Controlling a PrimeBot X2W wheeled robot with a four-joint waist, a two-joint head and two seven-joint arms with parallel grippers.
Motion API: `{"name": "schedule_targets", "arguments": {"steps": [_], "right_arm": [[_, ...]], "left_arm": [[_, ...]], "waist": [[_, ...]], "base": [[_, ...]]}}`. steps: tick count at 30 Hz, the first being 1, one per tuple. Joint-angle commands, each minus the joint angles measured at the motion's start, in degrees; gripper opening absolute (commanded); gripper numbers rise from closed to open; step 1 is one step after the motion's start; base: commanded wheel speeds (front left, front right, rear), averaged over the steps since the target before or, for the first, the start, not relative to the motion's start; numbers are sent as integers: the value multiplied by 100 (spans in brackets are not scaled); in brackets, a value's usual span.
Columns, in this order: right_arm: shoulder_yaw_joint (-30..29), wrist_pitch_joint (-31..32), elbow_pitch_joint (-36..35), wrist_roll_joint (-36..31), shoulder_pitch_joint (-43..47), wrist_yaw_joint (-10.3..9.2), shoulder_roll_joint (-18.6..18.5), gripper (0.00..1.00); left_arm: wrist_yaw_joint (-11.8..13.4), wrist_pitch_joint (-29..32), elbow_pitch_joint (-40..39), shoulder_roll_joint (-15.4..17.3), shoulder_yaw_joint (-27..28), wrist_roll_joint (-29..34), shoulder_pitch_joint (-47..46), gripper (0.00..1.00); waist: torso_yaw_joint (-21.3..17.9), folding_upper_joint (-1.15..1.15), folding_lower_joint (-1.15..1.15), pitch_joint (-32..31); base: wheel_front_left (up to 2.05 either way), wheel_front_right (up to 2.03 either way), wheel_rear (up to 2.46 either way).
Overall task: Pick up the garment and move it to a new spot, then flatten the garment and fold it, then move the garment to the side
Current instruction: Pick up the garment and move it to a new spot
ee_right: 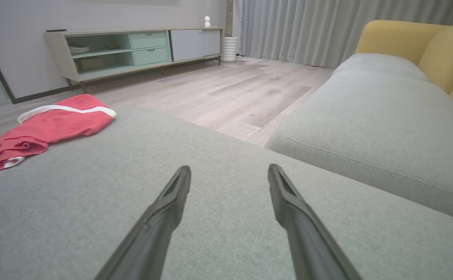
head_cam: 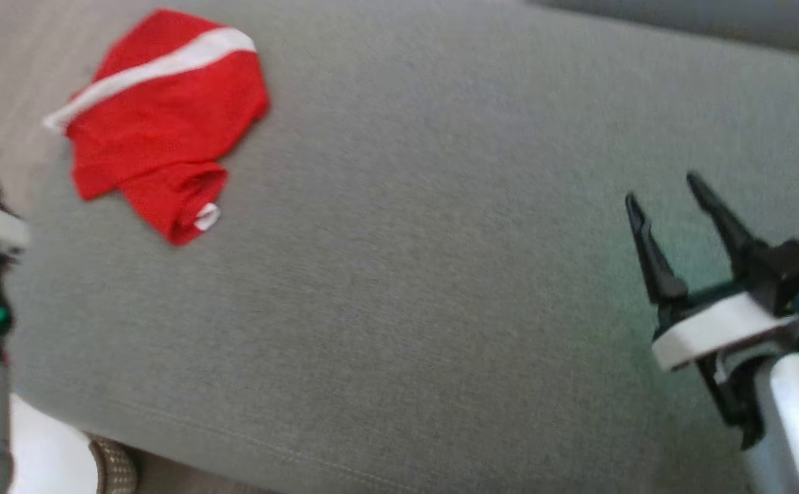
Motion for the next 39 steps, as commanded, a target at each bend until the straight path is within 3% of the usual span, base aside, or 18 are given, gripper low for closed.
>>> {"name": "schedule_targets", "arguments": {"steps": [1,9,16,20,23,24,25,26,32,39], "right_arm": [[125,33,-287,-59,-213,39,-119,100],[103,291,-1047,-160,-471,39,-303,100],[26,305,-1389,-222,-457,39,-272,100],[18,273,-1463,-217,-465,39,-245,100],[-13,249,-1475,-207,-459,39,-209,100],[-22,240,-1465,-203,-452,39,-195,100],[-22,240,-1465,-203,-452,39,-195,100],[-28,229,-1447,-200,-446,39,-182,100],[47,91,-1179,-126,-416,39,-118,100],[148,-98,-651,44,-190,39,5,100]], "left_arm": [[26,48,-59,324,292,-48,-252,100],[-76,532,1073,736,765,-607,-766,100],[-154,1028,2105,1076,989,-956,-1116,100],[-85,1384,2478,1093,1029,-1123,-1256,100],[97,2159,2771,965,939,-1305,-1292,100],[102,2279,2768,947,929,-1343,-1283,75],[102,2279,2768,947,929,-1343,-1283,75],[111,2292,2733,952,918,-1336,-1263,0],[-106,1999,2432,1076,881,-1234,-1101,0],[-664,1480,1972,1137,679,-1046,-1070,0]], "waist": [[-497,0,-1,656],[-1210,0,-1,1687],[-1618,0,-1,2108],[-1742,0,-1,2150],[-1789,0,-1,2062],[-1790,0,-1,2021],[-1790,0,-1,2021],[-1787,0,-1,1967],[-1738,0,-1,1323],[-1649,0,-1,74]], "base": [[0,0,0],[0,0,0],[0,0,0],[0,0,0],[0,0,0],[0,0,0],[0,0,0],[0,0,0],[0,0,0],[0,0,0]]}}
